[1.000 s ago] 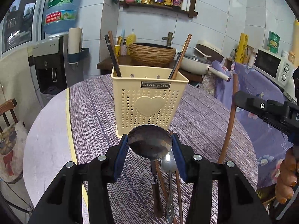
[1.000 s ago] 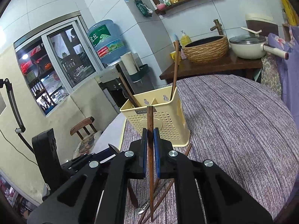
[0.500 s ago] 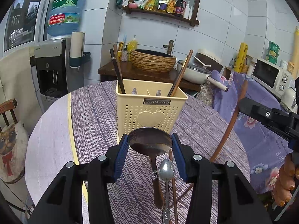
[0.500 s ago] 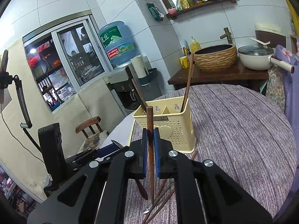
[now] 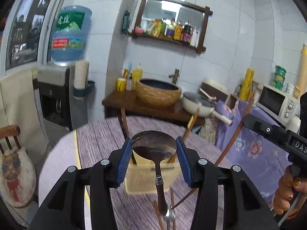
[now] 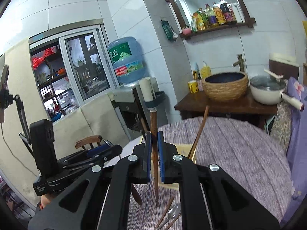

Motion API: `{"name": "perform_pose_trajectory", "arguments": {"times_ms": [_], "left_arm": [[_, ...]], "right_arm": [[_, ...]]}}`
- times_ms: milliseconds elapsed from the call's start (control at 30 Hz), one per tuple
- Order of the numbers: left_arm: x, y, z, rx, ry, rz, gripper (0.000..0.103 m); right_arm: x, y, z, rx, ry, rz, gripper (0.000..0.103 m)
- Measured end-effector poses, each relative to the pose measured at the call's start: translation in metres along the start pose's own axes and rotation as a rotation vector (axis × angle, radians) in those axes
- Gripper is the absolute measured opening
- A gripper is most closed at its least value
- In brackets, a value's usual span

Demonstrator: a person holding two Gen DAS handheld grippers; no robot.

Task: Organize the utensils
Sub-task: 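Carry the spoon and chopstick over the cream holder and lower them in, then open both tools to release the spoon and chopstick into the holder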

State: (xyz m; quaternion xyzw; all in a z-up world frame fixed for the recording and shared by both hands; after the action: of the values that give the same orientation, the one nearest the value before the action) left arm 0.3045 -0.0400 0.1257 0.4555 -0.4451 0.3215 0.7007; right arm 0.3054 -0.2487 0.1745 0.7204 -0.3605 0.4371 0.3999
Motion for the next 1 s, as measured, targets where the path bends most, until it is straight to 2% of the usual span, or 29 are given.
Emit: {"name": "perform_pose_trajectory", "arguments": {"times_ms": [133,267,367,567,733,1000], "left_arm": [[0.043,-0.006,-0.003,0.034,0.018,0.074,0.046],[0.06,-0.025,-0.005,0.092,0.015,0.111,0.046],[0.049,-0.043,-0.006,0.138,0.002,0.116,0.046],[0.007,-0.072,-0.012,0.173,0.01,0.069,0.046],[-0.018,-0.08,-0.019,0.185,0.046,0.045,0.046],[-0.044,-0.089,-0.017,0.204,0.015,0.006,0.046]], "right_arm": [[0.042,-0.003,-0.002,-0.046,0.03,0.088,0.008],[0.063,-0.016,-0.001,-0.099,0.06,0.14,0.008],[0.055,-0.032,0.004,-0.13,0.067,0.137,0.008],[0.014,-0.066,0.021,-0.164,0.051,0.062,0.008],[-0.012,-0.079,0.028,-0.186,0.05,0.029,0.008],[-0.041,-0.092,0.042,-0.195,0.007,-0.014,0.006]]}}
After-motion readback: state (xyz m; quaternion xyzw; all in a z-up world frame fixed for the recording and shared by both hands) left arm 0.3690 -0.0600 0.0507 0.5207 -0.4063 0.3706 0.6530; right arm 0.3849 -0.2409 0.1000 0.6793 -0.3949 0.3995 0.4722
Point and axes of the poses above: each gripper's, at about its wrist camera, not at the fingertips, and y roughly against the way its jaws point, z to its right, x to its top, the point moved 4 cm from there along -y, roughly the way its jaws point, and after that the axes turned 2 degrees about z, right-handed, at the moved point
